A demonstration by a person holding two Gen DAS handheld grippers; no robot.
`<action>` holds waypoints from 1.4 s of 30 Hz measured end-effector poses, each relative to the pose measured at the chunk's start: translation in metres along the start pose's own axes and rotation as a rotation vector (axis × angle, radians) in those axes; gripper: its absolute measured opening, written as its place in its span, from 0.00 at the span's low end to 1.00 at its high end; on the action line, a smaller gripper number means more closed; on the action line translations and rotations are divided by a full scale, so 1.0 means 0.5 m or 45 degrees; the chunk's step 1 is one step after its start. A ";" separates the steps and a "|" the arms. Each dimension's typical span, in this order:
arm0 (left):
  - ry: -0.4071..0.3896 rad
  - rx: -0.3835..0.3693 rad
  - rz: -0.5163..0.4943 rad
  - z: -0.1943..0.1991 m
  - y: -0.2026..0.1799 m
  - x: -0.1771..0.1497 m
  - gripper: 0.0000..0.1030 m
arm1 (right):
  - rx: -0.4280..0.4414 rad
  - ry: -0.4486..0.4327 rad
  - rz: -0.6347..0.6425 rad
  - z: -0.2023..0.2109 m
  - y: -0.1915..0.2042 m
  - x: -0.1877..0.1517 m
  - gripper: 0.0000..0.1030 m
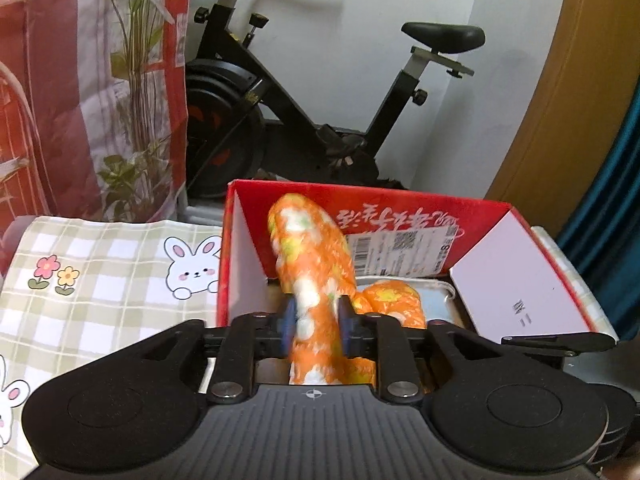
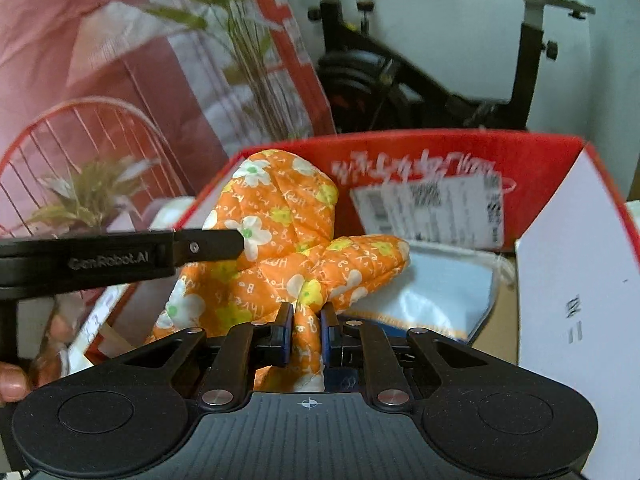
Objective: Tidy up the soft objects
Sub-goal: 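Lift the oven mitt with the left tool and lower it into the box, then open the left tool to release the mitt and withdraw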
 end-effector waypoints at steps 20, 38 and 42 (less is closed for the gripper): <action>-0.040 0.005 0.043 0.100 -0.001 -0.024 0.37 | -0.112 0.072 -0.007 0.063 0.037 -0.007 0.30; -0.011 0.002 0.021 0.194 -0.051 -0.118 0.39 | -0.222 -0.077 0.062 0.262 0.029 -0.077 0.32; 0.013 -0.007 0.027 0.193 -0.057 -0.141 0.39 | -0.216 -0.080 0.049 0.281 0.022 -0.094 0.32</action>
Point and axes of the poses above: each gripper's, at about its wrist camera, not at the fingertips, and z roughly against the way its jaws point, y to its left, x to its top, the point moved 2 cm from there along -z, roughly the way its jaws point, and after that the axes turned 1 degree about z, right-handed, at the moved point
